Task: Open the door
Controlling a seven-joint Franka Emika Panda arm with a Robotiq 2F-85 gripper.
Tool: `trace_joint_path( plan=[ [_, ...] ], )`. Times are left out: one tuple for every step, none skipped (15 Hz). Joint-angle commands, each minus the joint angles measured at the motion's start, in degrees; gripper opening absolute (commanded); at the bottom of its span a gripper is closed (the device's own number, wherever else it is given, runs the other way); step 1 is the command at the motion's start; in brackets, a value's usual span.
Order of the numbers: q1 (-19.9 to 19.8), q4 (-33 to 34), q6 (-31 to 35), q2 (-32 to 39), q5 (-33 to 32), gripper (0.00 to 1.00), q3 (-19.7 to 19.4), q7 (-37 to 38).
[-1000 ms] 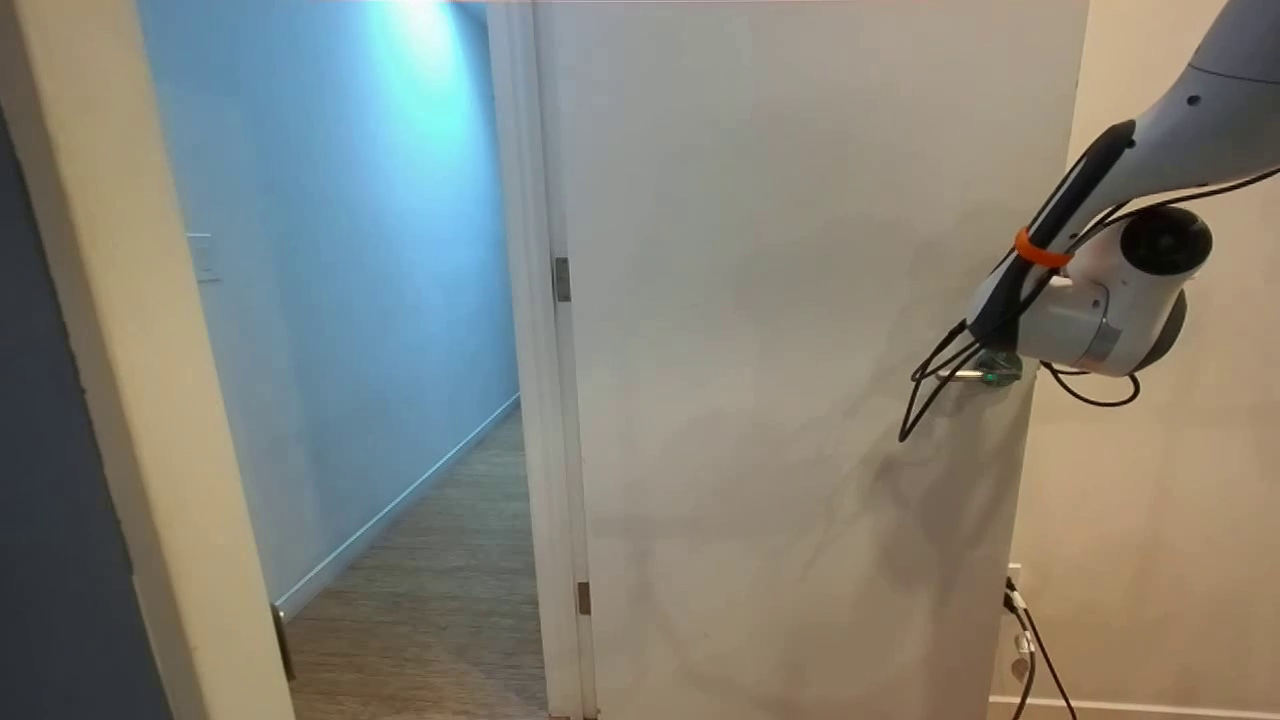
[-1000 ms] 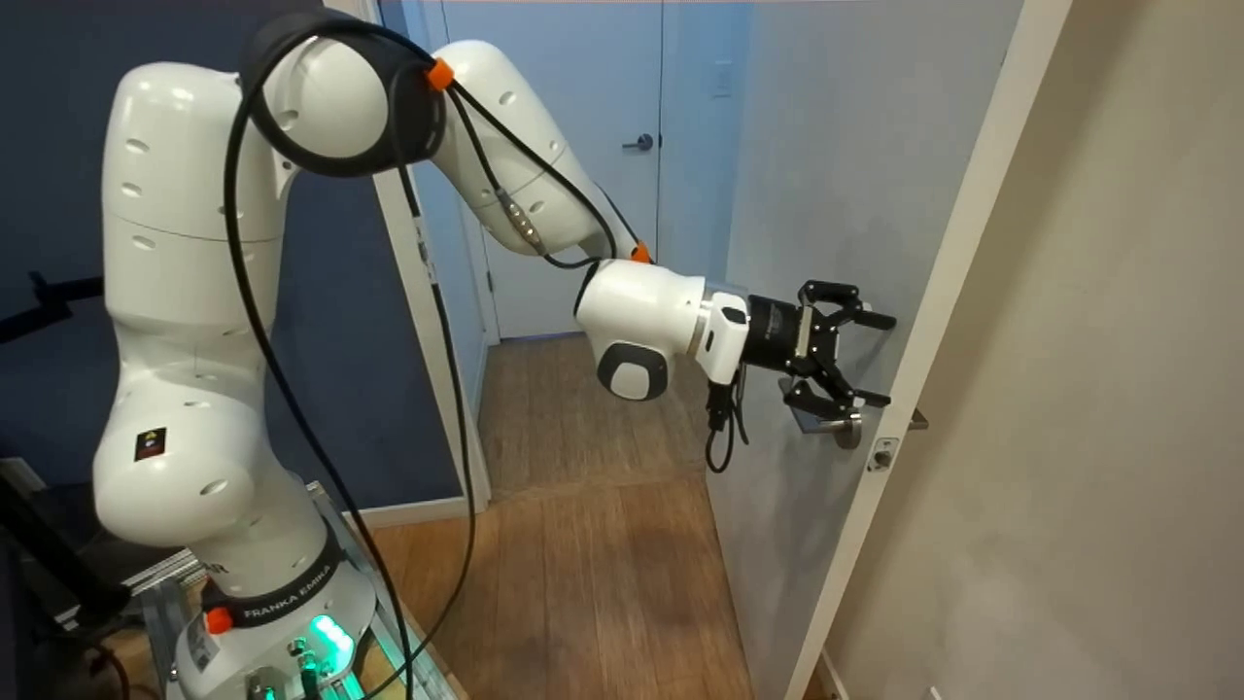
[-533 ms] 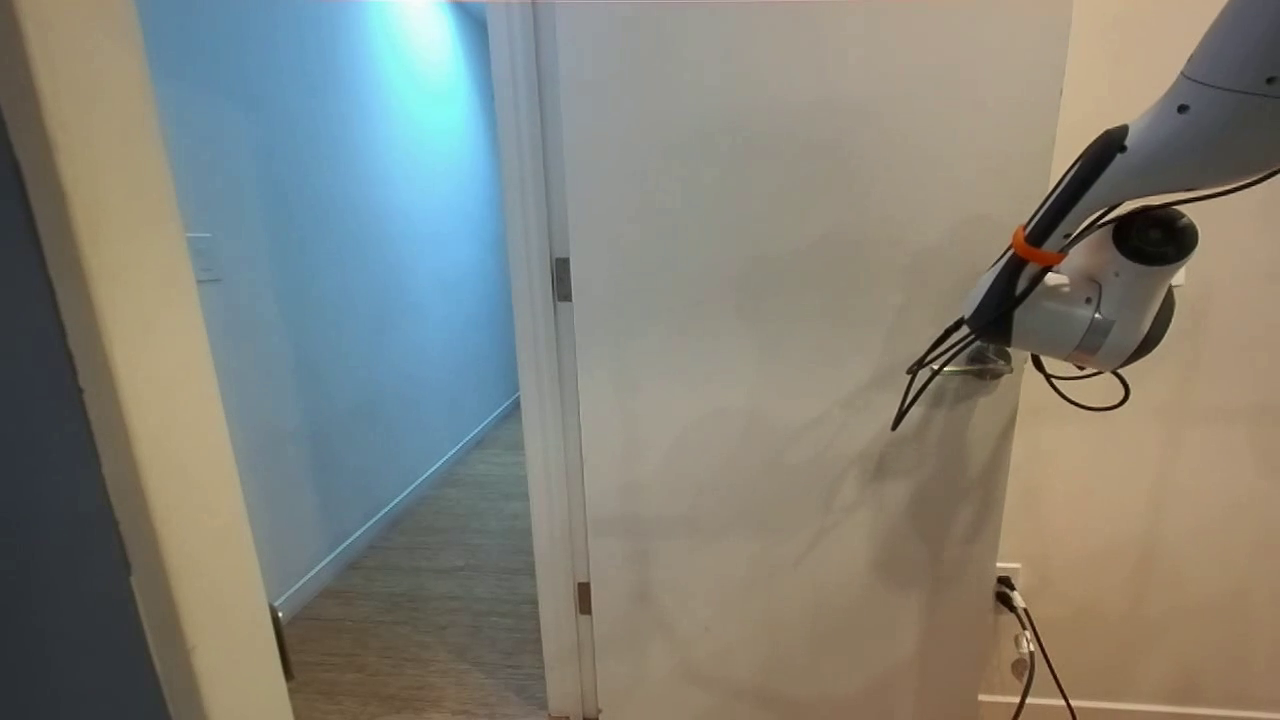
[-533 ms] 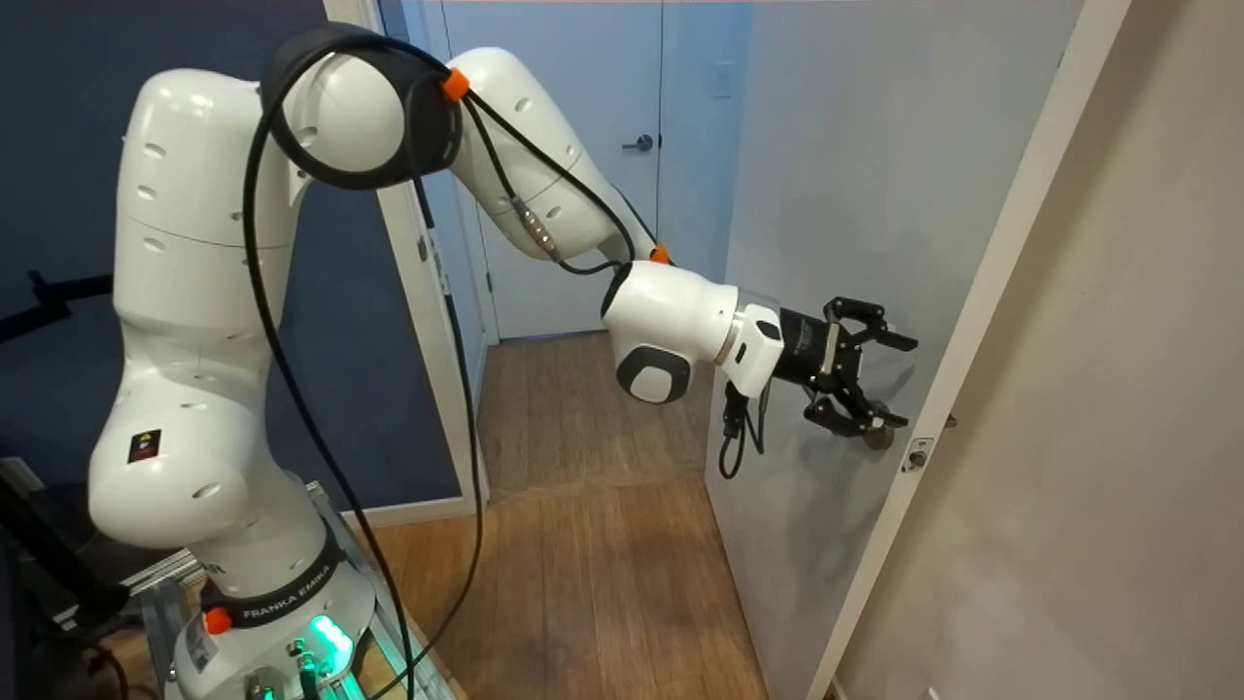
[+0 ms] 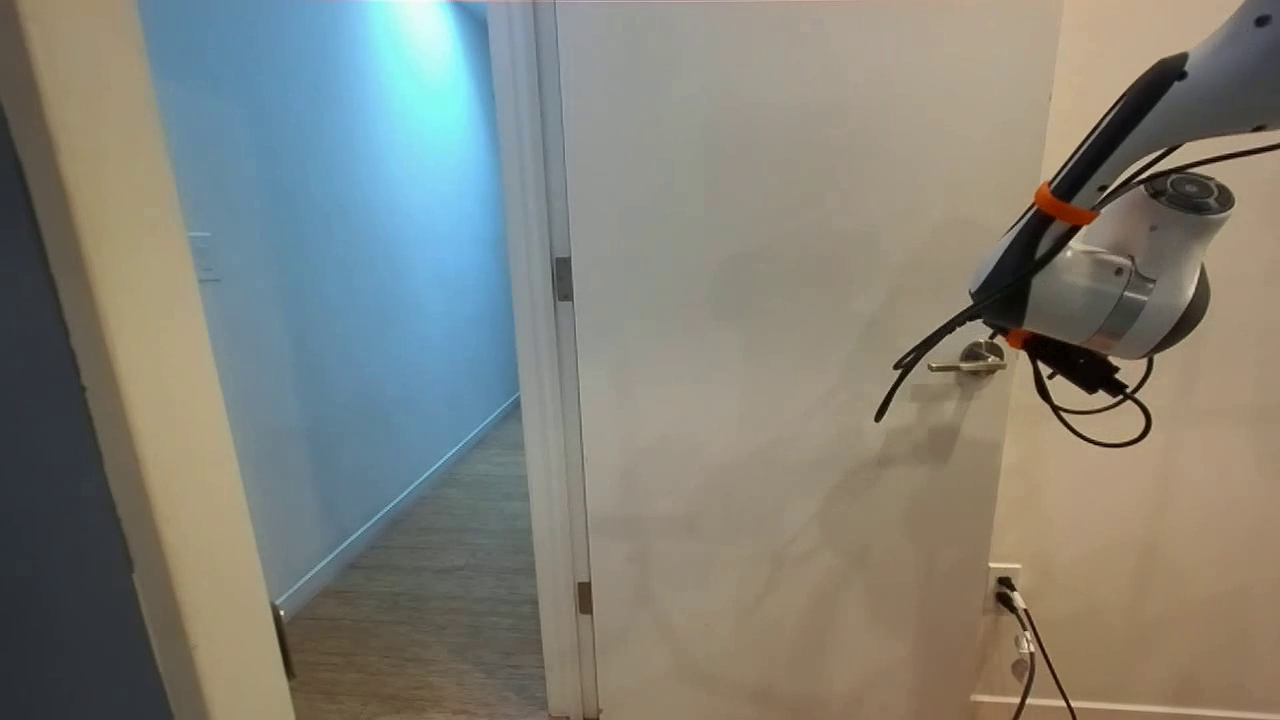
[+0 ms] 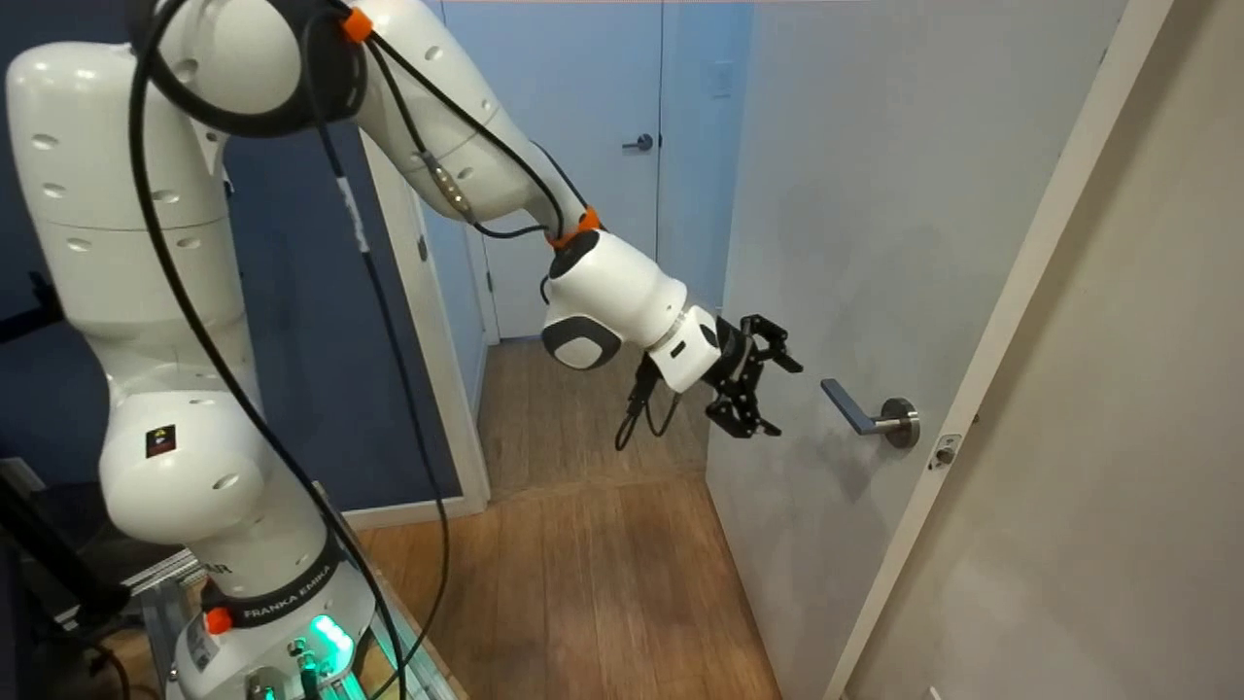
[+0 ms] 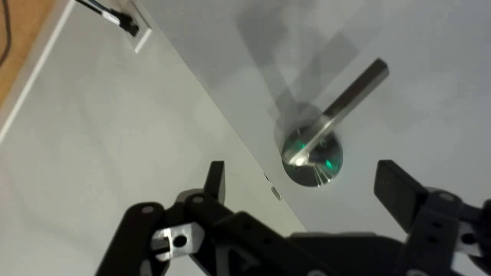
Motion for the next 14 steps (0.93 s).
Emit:
trace_joint_path(
  plan=[
    [3.5, -9.7, -11.7, -13.3, 8.4, 1.00, -0.2, -7.0],
    [4.2, -11.0, -15.0, -15.2, 11.1, 1.00, -0.4, -9.0],
    [4.4, -12.3, -18.1, -16.8, 13.2, 1.00, -0.4, -10.5],
    [3.9, -13.6, -21.1, -17.8, 14.2, 1.00, -0.2, -11.2],
    [3.2, -15.6, -23.8, -18.4, 9.6, 1.00, -0.3, -6.8],
    [3.2, -11.8, -19.4, -14.6, 8.8, 1.00, 0.0, -6.5],
    [3.1, -12.9, -20.2, -15.4, 8.4, 1.00, 0.0, -6.3],
    [3.1, -12.9, -20.1, -15.4, 8.1, 1.00, 0.0, -6.2],
    [3.1, -12.8, -20.1, -15.3, 8.0, 1.00, 0.0, -6.1],
    [3.1, -12.6, -20.1, -15.1, 8.0, 1.00, 0.0, -6.1],
    [3.1, -12.5, -20.1, -15.1, 8.0, 1.00, 0.0, -6.1],
    [3.1, -12.5, -20.1, -15.1, 8.0, 1.00, 0.0, -6.1],
    [3.1, -12.5, -20.1, -15.0, 8.0, 1.00, 0.0, -6.1],
    [3.1, -12.5, -20.1, -15.0, 8.0, 1.00, 0.0, -6.1]
  ],
)
